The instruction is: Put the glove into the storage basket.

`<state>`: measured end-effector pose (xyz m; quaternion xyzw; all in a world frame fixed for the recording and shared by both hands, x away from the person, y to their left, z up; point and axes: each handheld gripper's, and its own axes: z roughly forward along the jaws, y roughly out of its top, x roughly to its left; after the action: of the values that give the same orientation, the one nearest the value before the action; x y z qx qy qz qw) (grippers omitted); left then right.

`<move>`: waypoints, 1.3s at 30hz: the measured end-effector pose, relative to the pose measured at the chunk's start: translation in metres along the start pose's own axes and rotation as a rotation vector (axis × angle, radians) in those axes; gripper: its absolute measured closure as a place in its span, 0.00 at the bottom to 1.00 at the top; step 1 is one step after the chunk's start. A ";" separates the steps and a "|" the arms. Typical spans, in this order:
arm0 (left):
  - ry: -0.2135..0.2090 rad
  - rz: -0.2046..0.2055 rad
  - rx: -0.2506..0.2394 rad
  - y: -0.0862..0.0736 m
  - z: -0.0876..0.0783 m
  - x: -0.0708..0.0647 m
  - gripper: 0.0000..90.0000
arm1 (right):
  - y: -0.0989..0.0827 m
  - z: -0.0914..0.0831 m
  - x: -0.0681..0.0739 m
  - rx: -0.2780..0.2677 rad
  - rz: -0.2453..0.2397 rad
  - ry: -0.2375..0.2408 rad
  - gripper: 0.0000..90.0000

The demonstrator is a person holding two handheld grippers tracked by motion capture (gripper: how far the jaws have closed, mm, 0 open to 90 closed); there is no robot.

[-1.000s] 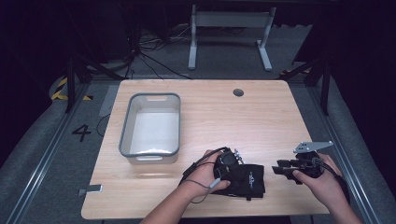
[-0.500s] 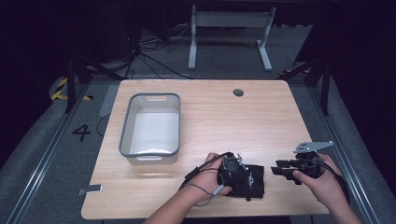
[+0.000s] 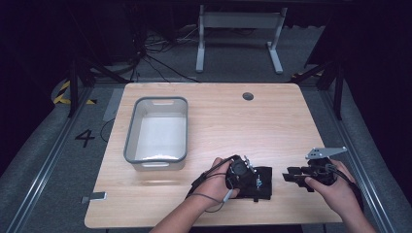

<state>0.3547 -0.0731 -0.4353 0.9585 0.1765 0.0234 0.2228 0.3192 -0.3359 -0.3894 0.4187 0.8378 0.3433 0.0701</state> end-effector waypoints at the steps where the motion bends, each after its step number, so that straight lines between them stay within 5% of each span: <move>1: -0.002 -0.010 0.002 0.001 -0.001 0.000 0.71 | 0.000 0.000 -0.001 0.001 -0.001 -0.006 0.71; 5: -0.055 -0.033 0.019 0.001 -0.008 0.006 0.72 | -0.001 0.001 -0.002 0.003 0.003 -0.006 0.72; 24: -0.065 -0.122 -0.096 -0.011 -0.077 0.014 0.72 | 0.002 0.007 -0.006 0.014 0.010 0.002 0.72; 32: -0.036 -0.135 -0.108 -0.010 -0.095 0.018 0.72 | 0.007 0.016 -0.004 0.030 0.001 0.014 0.72; 39: 0.009 -0.206 -0.143 -0.016 -0.117 0.031 0.72 | 0.012 0.021 -0.004 0.036 -0.014 0.026 0.71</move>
<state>0.3638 0.0003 -0.3382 0.9168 0.2730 0.0171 0.2908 0.3387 -0.3232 -0.3985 0.4095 0.8476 0.3333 0.0540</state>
